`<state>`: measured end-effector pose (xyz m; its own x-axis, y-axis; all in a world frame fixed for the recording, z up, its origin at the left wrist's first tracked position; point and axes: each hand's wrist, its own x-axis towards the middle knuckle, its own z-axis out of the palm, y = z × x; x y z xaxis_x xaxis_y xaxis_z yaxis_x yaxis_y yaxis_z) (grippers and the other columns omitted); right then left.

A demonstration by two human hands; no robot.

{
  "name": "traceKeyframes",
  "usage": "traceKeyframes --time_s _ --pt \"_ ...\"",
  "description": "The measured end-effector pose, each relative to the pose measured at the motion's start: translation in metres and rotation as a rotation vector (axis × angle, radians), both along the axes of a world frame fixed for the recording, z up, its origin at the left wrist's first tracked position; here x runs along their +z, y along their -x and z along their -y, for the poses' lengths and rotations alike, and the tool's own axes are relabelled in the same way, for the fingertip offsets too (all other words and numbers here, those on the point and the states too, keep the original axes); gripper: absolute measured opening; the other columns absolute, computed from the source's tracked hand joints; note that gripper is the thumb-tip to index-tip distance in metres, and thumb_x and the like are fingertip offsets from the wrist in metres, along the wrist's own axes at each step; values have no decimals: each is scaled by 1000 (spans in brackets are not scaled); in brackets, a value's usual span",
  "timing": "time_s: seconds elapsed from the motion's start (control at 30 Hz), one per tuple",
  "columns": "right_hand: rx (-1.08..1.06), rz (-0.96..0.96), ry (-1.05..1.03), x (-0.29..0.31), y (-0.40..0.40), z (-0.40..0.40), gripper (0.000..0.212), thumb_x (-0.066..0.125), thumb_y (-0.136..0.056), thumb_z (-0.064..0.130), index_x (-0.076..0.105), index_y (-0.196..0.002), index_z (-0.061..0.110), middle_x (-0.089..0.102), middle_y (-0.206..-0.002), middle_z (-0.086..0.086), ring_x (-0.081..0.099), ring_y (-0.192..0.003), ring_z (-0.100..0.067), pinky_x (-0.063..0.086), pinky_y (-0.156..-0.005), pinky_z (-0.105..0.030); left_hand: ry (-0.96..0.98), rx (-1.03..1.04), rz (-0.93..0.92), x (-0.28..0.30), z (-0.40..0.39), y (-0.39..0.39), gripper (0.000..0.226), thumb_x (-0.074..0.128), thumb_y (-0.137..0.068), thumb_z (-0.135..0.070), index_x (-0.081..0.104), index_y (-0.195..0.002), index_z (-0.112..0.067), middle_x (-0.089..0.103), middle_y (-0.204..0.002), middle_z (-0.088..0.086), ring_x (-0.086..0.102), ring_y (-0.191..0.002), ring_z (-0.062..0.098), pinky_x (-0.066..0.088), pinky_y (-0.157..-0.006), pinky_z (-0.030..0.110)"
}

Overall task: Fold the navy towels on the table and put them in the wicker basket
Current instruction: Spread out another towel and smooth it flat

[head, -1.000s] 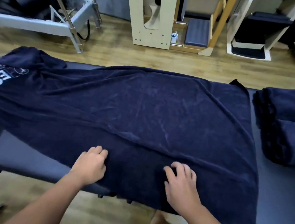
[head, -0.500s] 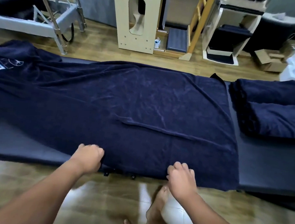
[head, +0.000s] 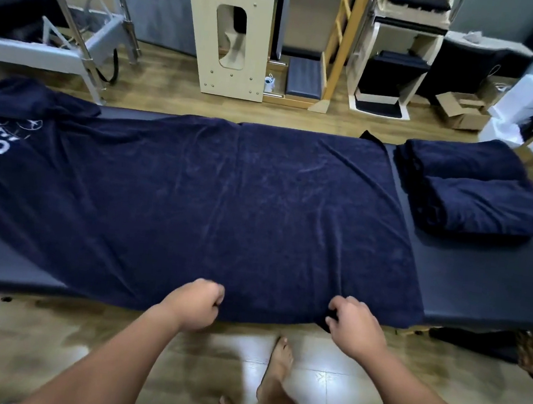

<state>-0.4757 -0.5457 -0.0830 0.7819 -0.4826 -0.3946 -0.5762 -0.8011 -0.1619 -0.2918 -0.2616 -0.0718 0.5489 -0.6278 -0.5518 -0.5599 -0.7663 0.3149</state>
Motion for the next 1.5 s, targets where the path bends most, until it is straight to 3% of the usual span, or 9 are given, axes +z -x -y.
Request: traceKeyframes --time_s 0.13,0.3,0.53,0.7,0.83,0.97,1.13,1.37,1.5 --pt "-259 55 82 9 0 22 30 54 -89 9 47 -115 21 41 -120 -3 56 -90 -29 45 -73 -36 -48 -104 172 0 29 -3 60 50 -94 -22 33 -149 -38 24 -152 4 28 -140 30 38 -106 49" --pt "-397 -49 174 4 10 57 20 51 -89 2 42 -96 19 41 -106 -2 50 -72 -25 39 -63 -35 -218 -181 150 -2 66 0 84 52 -96 -33 -4 -153 -56 -25 -165 5 -10 -151 46 15 -115 70" --pt "-205 -143 287 4 22 85 21 56 -86 6 43 -88 22 51 -95 5 58 -91 -20 39 -69 -32 -222 -264 100 1 119 -19 88 62 -86 -47 4 -151 -59 -26 -165 8 -22 -151 40 5 -114 72" --pt "-320 -69 71 8 21 108 12 54 -83 27 53 -93 21 55 -98 2 59 -98 -26 52 -80 -38 -86 -236 248 0 160 -33 53 55 -92 -44 35 -140 -34 13 -162 11 17 -144 32 27 -111 65" --pt "-278 80 124 5 -15 119 45 55 -92 52 56 -130 27 51 -132 2 46 -122 -25 47 -96 -41 -105 -140 223 -1 204 -59 77 56 -92 -48 10 -154 -45 -9 -166 8 -2 -150 39 16 -111 73" --pt "-151 33 25 -5 -60 139 62 45 -99 56 29 -154 34 14 -166 1 11 -151 -27 28 -118 -50 -191 -29 128 -7 241 -100 85 50 -90 -55 -8 -153 -55 -27 -165 4 -22 -150 44 4 -111 78" --pt "-161 24 -6 -13 -124 177 74 45 -100 55 7 -159 33 -11 -168 -2 -12 -154 -31 8 -121 -61 -93 83 198 -11 292 -163 71 32 -93 -73 -6 -151 -59 -19 -167 5 -19 -152 40 4 -112 77" --pt "83 19 -49 -16 -241 248 99 62 -83 66 0 -157 42 -28 -164 -3 -27 -150 -32 -2 -120 -62 -344 107 38 3 362 -231 126 80 -68 -59 -25 -137 -71 -40 -158 12 -17 -144 60 19 -108 79" --pt "41 95 -28 -18 -308 287 87 53 -89 67 10 -158 36 -15 -168 -6 -16 -153 -32 4 -120 -64 -373 106 12 0 375 -234 133 84 -69 -51 -30 -134 -71 -43 -154 18 -16 -142 64 26 -107 77"
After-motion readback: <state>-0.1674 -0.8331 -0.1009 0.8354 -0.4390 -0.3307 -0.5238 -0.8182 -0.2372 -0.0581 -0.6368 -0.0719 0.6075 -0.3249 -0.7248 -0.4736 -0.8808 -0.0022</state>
